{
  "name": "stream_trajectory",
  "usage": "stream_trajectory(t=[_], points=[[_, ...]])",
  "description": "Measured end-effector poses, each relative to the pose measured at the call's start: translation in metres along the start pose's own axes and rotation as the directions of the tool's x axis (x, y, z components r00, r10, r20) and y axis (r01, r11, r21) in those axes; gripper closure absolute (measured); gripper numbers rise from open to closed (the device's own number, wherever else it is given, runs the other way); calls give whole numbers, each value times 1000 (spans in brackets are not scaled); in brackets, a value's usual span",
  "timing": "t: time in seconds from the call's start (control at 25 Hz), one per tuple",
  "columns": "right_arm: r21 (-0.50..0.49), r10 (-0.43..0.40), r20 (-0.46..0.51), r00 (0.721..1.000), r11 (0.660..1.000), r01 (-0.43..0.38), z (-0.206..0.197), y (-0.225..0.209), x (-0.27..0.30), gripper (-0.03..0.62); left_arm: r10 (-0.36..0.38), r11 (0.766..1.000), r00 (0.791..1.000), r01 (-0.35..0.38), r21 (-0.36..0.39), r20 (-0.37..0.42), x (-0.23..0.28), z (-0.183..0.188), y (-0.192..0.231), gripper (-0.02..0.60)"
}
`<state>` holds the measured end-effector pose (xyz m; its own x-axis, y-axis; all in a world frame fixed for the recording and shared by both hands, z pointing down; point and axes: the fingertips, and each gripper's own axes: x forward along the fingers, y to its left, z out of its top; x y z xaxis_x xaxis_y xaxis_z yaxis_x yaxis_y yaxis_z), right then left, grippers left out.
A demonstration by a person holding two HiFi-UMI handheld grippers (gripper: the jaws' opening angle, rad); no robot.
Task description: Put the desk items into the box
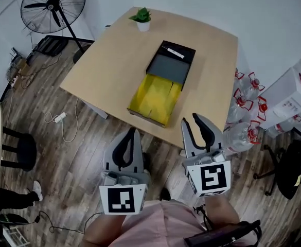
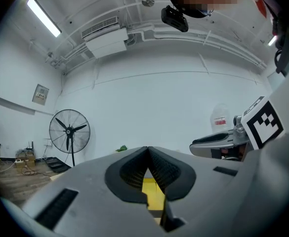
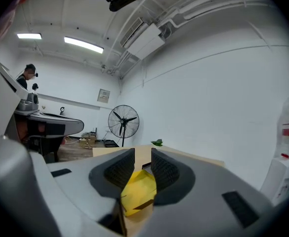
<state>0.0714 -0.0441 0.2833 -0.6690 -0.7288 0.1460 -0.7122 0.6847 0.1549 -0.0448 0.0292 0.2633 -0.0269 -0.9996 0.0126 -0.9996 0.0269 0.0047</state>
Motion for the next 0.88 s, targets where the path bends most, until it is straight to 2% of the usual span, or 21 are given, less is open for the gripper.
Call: stream_trajectory(t=[0.2, 0.48, 0.68, 0.88], points=[[3, -47, -32, 998, 999, 47, -3, -12, 68, 491, -37, 999, 999, 37, -13, -20, 61, -14, 46, 571], [-7, -126, -41, 991, 992, 126, 7, -37, 143, 490, -114, 993, 993, 113, -18, -22, 137, -14, 86, 571], [-29, -172, -14, 985, 985, 172, 33, -48, 169, 490, -149, 989, 989, 149, -11, 22, 168, 6, 104, 571], [-52, -188, 8, 982, 981, 188, 52, -54, 180, 490, -188, 982, 980, 188, 1, 70, 187, 24, 104, 571]])
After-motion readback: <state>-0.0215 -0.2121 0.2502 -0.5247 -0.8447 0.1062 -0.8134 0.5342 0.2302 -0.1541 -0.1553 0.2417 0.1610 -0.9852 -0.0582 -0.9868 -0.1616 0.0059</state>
